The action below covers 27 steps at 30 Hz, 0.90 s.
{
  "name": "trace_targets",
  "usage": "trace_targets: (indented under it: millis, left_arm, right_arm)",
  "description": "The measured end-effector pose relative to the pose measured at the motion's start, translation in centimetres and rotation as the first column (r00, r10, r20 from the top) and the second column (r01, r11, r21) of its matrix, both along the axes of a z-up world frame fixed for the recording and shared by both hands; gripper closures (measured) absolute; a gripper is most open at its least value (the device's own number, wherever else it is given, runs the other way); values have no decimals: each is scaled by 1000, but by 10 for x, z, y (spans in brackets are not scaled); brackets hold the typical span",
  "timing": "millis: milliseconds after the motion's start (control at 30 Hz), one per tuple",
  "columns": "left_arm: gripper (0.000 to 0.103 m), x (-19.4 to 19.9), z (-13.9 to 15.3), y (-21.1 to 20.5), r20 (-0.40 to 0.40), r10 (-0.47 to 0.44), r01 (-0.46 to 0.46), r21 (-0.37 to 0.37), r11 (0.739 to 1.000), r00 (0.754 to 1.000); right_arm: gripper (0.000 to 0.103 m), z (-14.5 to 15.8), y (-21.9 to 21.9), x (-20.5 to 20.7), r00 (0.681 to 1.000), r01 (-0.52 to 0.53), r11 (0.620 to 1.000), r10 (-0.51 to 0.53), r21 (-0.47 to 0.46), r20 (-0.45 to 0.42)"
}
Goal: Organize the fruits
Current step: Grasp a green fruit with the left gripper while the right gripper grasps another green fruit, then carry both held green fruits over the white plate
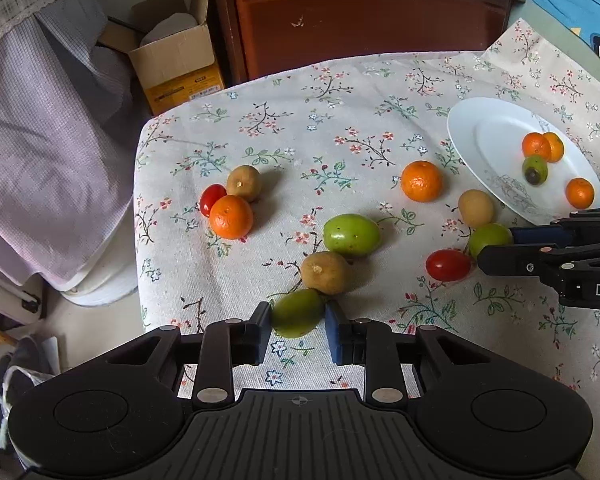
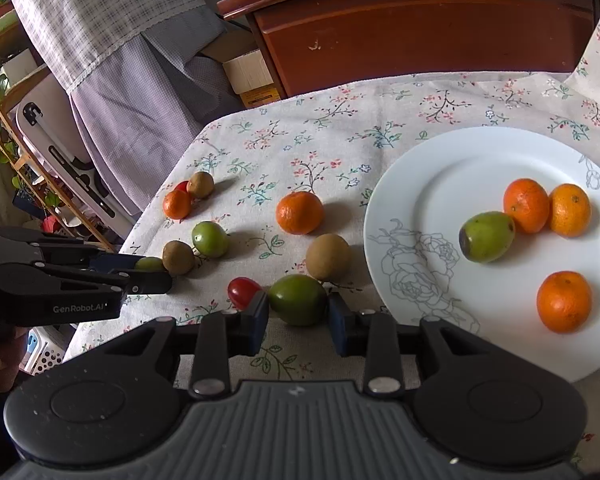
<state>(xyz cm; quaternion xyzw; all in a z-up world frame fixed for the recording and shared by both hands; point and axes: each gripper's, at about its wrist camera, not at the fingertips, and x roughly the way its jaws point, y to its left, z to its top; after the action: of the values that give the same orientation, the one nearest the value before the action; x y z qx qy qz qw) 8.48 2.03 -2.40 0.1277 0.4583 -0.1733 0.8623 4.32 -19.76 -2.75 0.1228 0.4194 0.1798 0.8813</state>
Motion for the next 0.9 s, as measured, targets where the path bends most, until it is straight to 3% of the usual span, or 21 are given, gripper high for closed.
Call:
trace_targets:
  millis: [900]
  left_arm:
    - [77,-8,48,-43,100,-22,35,-131,991,995]
  right_arm:
    - [71,36,-18,-1,995,54,997,-58,50,82]
